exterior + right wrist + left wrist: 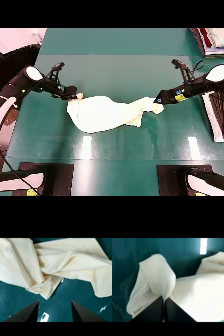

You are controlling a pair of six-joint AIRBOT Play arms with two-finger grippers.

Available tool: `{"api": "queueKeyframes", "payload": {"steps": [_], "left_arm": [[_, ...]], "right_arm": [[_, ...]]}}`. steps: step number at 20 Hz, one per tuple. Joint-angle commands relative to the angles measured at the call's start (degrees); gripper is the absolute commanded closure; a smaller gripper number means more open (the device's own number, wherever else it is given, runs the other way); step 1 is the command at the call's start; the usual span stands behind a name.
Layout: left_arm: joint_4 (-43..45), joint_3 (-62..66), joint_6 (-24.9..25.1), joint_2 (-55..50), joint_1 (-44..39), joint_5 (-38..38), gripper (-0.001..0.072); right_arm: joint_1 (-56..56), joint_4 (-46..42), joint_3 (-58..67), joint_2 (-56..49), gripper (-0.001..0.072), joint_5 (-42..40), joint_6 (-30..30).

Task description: Fold the shirts.

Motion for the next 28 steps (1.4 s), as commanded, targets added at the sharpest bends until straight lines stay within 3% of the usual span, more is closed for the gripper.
{"api": "queueKeyframes", "payload": {"steps": [1,9,15,16,18,22,28], "left_arm": [[0.17,2.62,0.74,3.82,0.02,0.63,0.0682],[0.22,2.49,1.81,5.27,0.02,-0.7,0.0682],[0.2,2.49,1.81,5.27,0.02,-0.15,0.0681],[0.17,2.49,1.81,5.29,0.02,-0.17,0.0681],[0.15,2.49,1.79,5.46,0.02,-0.37,0.0682],[0.35,4.15,1.79,13.55,0.2,1.27,0.0683],[0.13,17.86,1.66,32.59,0.2,1.27,0.0682]], "right_arm": [[0.79,2.25,-0.07,-3.37,0.0193,3.28,0.04],[12.55,3.89,-0.02,-11.69,0.0194,-4.2,-8.9],[15.93,-1.6,-0.04,-14.19,0.0203,-5.77,-9.22],[15.91,-1.55,-0.02,-14.16,0.0306,-6.01,-9.22],[15.69,-1.57,-0.02,-13.18,0.07,-6.91,-9.2],[12.66,-1.6,1.84,-3.5,0.0697,-8.17,-8.68],[3.5,-1.55,18.97,14.25,0.0698,-6.47,-5.38]]}}
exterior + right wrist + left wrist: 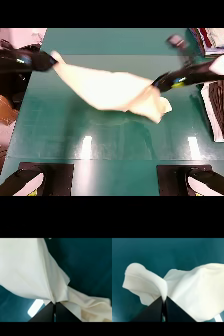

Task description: Fold the shirts.

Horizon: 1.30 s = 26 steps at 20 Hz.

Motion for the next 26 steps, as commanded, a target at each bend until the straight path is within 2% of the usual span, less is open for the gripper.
{"api": "queueKeyframes", "payload": {"steps": [1,5,9,14,16,20,21,23,26], "left_arm": [[-0.02,8.48,-0.59,10.58,0.02,0.35,0.0682],[-0.11,18.03,-2.21,17.16,0.02,1.25,0.0683],[-2.25,26.71,-3.5,18.01,0.02,1.7,0.0683],[-2.95,27.98,-2.95,16.83,0.02,1.64,0.0683],[-1.22,27.98,-2.78,13.29,0.02,-1.99,0.0683],[-0.26,25.92,-3.02,-0.09,0.02,-20.96,0.0682],[-0.22,22.75,-2.97,-3.08,0.02,-23.41,0.0683],[-0.22,13.29,-2.69,-6.91,0.02,-23.43,0.0683],[-0.15,-3.04,-0.66,-9.53,0.02,-19.08,0.0683]], "right_arm": [[-5.05,-0.02,9.94,9.62,0.0698,0.83,1.9],[-9.27,-0.02,19.37,15.65,0.0699,3.13,2.25],[-12.76,-0.02,28.7,16.46,0.07,5.22,3.19],[-14.71,0.0,43.63,6.93,0.0701,10.69,7.17],[-14.69,0.5,45.2,1.6,0.0701,11.3,9.92],[-9.7,0.42,31.1,-7.43,0.0701,15.26,11.28],[-7.65,0.37,26.88,-9.7,0.0701,16.85,11.28],[-3.17,0.33,17.79,-13.79,0.0701,17.97,10.88],[1.81,0.33,7.8,-18.97,0.07,12.87,8.07]]}}
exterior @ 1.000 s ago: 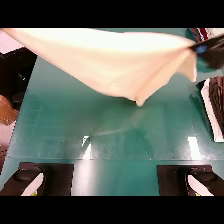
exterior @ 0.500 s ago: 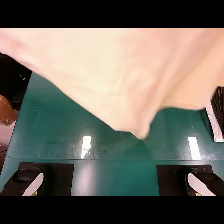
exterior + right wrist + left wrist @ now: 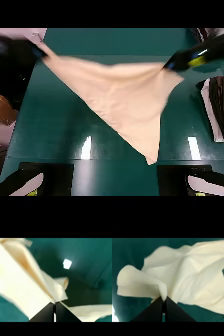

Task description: Fold the shirts.

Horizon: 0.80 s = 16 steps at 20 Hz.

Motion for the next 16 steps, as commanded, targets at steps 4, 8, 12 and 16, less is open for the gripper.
{"api": "queueKeyframes", "payload": {"steps": [4,8,12,16], "left_arm": [[0.02,-21.44,2.19,-3.78,0.0,7.43,0.0683],[0.04,-21.46,2.21,-3.76,0.0,7.65,0.0682],[0.02,-21.46,2.19,-3.76,0.0,7.76,0.0682],[-0.24,-21.46,2.14,-3.76,0.0,8.59,0.0682]], "right_arm": [[5.44,0.17,-9.99,-10.82,0.0699,-9.4,-1.84],[2.32,0.13,-6.67,-11.93,0.0244,-11.56,-3.67],[-6.1,0.09,-7.54,-8.09,0.0245,-7.72,-3.69],[-12.17,0.68,-16.0,-7.98,0.0253,-10.43,-3.69]]}}
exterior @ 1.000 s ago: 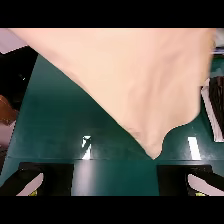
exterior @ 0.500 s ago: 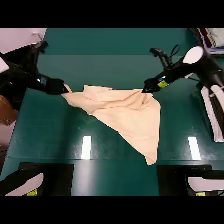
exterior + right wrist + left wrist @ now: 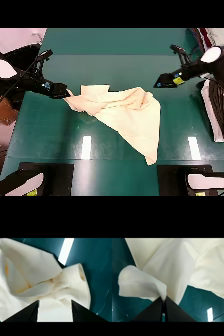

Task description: Fold the shirts.

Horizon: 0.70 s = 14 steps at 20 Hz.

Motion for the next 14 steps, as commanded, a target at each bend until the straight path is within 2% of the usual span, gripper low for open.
{"api": "queueKeyframes", "payload": {"steps": [1,3,8,13,14], "left_arm": [[-0.15,-0.13,0.0,-0.02,0.0,0.7,0.0682],[-0.13,-0.13,0.0,-0.02,0.0,0.96,0.0682],[-0.13,-0.13,0.02,-0.02,0.0,1.86,0.0682],[-0.15,-0.13,0.0,-0.02,0.0,3.21,0.0682],[-0.17,-0.13,0.0,-0.02,0.0,3.17,0.0682]], "right_arm": [[-4.42,0.52,-5.86,-1.22,0.0253,-2.25,-0.11],[-4.26,0.66,-6.25,-4.7,0.0252,-3.58,-0.13],[-1.84,8.09,-6.21,-10.67,0.0252,-9.57,-1.25],[1.75,7.82,-6.21,-11.78,0.0265,-12.72,-1.7],[2.16,7.85,-6.21,-11.76,0.0329,-13.9,-1.73]]}}
